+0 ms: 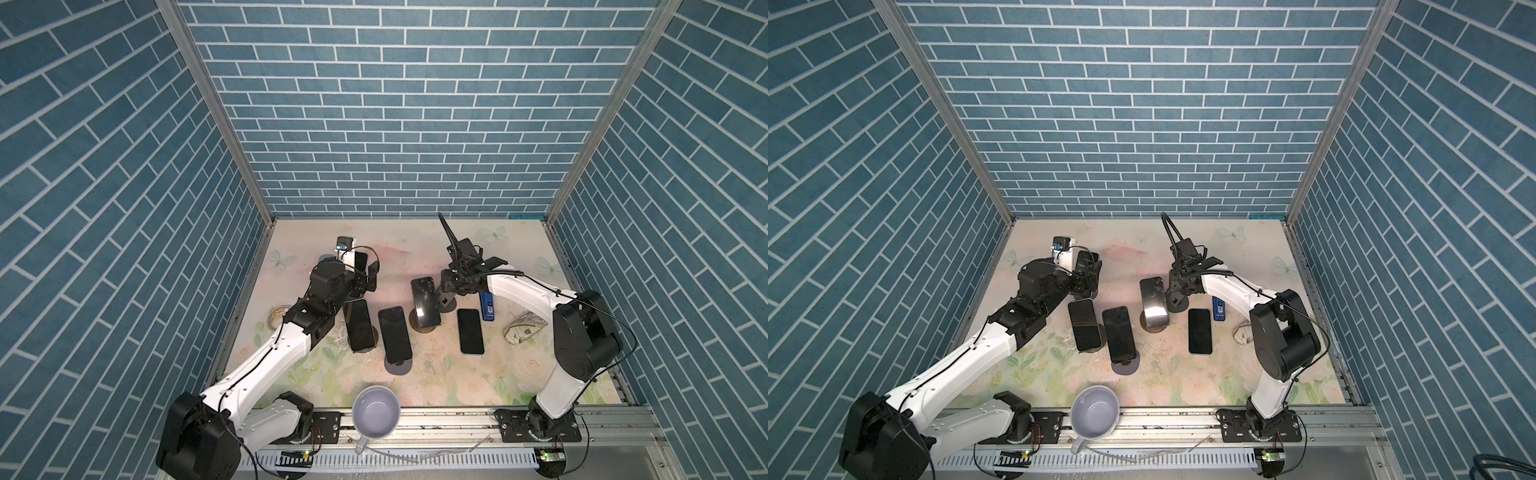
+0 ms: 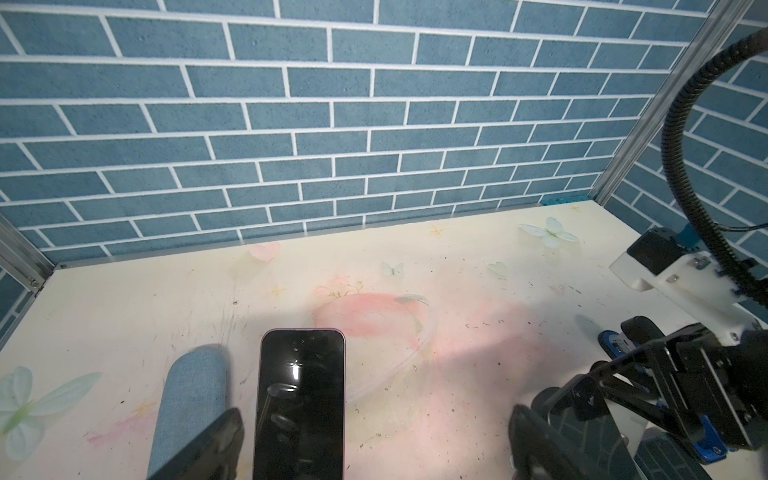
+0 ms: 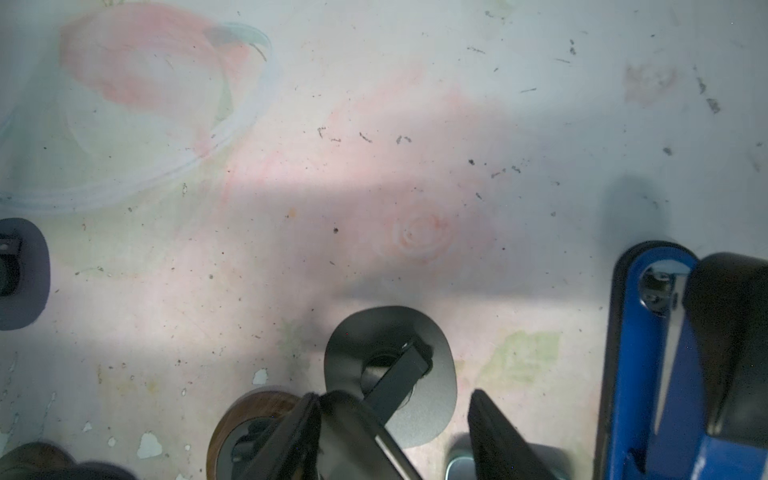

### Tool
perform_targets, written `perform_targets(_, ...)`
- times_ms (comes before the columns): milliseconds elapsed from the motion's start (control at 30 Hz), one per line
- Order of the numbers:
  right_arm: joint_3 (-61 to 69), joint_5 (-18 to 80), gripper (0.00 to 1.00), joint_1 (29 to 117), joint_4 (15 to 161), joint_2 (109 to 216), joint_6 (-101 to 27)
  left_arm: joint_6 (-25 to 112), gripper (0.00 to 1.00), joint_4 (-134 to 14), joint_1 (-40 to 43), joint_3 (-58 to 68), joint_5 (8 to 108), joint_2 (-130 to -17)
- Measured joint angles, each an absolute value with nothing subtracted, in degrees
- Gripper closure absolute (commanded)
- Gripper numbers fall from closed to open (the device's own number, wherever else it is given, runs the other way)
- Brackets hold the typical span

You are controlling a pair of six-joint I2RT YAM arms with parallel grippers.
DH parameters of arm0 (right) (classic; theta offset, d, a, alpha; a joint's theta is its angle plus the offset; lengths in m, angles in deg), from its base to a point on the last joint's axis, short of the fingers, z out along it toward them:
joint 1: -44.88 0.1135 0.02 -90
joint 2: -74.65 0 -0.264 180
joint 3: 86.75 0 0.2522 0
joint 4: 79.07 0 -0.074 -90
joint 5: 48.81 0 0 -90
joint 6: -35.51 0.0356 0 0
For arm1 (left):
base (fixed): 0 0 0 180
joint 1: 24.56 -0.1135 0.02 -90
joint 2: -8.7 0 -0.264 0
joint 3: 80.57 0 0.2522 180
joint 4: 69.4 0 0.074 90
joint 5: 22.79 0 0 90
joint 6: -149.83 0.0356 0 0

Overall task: Remove the phone from the phone stand
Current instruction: 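Lower the right gripper around the stand's arm and lift slightly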

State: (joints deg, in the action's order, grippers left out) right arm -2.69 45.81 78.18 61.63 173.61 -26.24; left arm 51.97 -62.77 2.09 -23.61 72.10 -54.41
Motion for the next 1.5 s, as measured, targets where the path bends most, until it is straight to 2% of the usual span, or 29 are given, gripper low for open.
perform_targets(233,-2.9,45.2,0.42,78.2,61.7,173.3,-26.2,51.9,0.00,-62.8,2.1,-23.6,72.1,-54.4)
perform_targets(467,-3.7,43.6,0.58,78.1,62.3,173.3,-26.3,52.0,0.00,-62.8,2.1,-23.6,72.1,-54.4)
perform_targets(767,-6.3,41.7,0.71,76.8,63.1,171.3,-26.3,51.9,0.00,-62.8,2.1,-23.6,72.1,-54.4)
perform_targets(1000,-8.0,38.8,0.87,75.4,66.0,169.5,-25.7,51.9,0.00,-62.8,2.1,-23.6,72.1,-54.4)
perform_targets(1333,-8.8,35.5,1.00,72.8,70.1,168.7,-25.8,52.0,0.00,-62.7,2.7,-23.6,72.4,-54.4)
perform_targets(1500,-8.6,32.7,1.00,70.9,73.4,170.5,-25.7,52.0,0.00,-62.4,2.8,-23.6,72.5,-54.9)
